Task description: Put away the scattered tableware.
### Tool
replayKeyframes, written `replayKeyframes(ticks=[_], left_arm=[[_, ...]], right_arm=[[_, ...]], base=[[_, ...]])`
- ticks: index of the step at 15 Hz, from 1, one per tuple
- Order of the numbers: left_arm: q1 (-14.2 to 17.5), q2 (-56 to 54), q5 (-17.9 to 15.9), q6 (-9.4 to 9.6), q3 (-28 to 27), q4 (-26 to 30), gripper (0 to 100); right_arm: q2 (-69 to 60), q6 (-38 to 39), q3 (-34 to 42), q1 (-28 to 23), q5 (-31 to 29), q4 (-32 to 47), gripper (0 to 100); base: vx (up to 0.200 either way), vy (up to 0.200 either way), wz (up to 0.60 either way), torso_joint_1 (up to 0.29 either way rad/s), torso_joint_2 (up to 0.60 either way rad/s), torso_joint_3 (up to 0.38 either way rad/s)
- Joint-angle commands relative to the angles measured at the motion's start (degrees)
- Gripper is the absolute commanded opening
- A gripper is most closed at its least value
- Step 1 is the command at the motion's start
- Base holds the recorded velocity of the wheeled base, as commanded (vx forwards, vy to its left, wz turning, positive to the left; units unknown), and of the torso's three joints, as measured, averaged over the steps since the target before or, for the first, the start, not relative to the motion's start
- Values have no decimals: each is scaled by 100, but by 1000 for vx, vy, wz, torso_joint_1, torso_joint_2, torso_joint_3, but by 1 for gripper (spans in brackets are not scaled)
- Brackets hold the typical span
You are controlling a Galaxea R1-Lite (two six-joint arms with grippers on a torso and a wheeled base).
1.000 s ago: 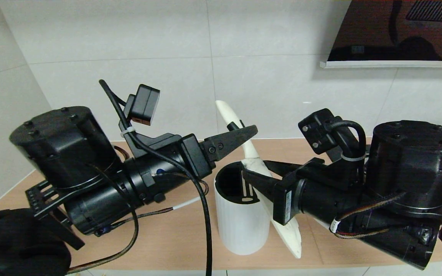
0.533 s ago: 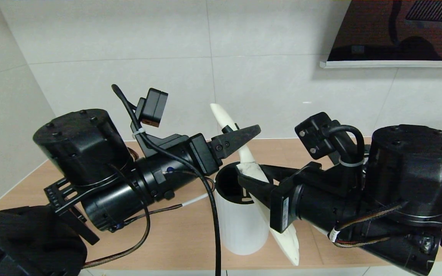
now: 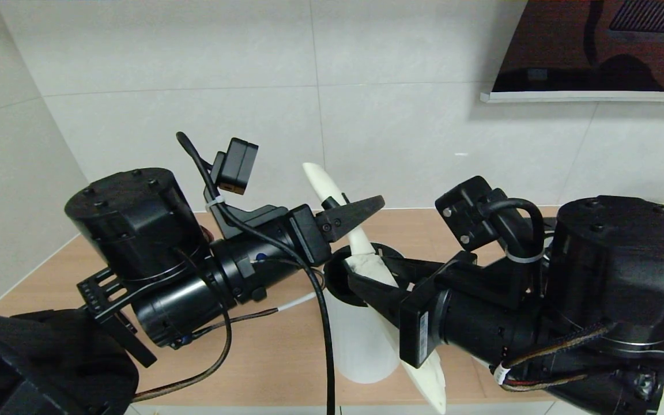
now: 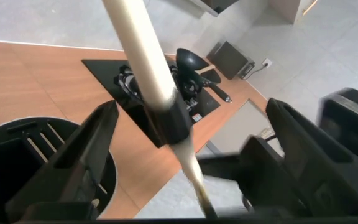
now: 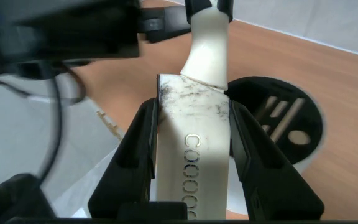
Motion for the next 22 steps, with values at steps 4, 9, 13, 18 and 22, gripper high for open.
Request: replayKeyframes(ticks=[4,9,13,18,22], left_arm=[[-2,7,-8,-2,0,0,0],[-2,-19,-26,-11,27,-61,0],[-2,-36,-131,-345,62,-334,0],[-2,-151,-96,-266,18,-298,0],[33,-397,361,-46,-369,457,0]], right_arm=[[-26,19,4,20,-8,2,0],[-34,27,-4,12,-8,-7,0],[-34,27,-13,12,-105,-7,100],[-122,27,-4,-24,-105,-7,100],[-614,19,22,-735,-78,55,100]], base=[[0,0,0,0,0,0],[0,0,0,0,0,0],[0,0,0,0,0,0],[0,0,0,0,0,0],[0,0,0,0,0,0]])
